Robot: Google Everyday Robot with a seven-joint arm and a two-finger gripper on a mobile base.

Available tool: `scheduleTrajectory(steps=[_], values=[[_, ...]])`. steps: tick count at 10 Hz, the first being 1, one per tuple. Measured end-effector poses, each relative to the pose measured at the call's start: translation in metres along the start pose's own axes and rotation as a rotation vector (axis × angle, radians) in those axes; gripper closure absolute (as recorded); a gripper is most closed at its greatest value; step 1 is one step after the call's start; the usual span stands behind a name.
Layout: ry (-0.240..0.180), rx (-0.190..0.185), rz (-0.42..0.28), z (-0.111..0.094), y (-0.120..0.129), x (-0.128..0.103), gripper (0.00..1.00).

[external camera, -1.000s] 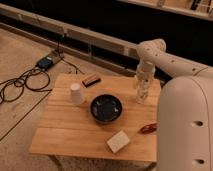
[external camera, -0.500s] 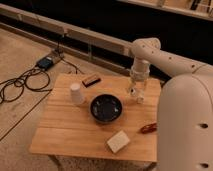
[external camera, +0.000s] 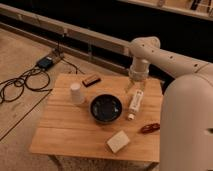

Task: Knock the bottle over

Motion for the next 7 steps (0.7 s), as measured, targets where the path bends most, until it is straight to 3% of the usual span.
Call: scheduleTrajectory(steps=[7], values=[[-0.008, -0.007, 0.004, -0.0001, 0.0018, -0.0004, 0.35]])
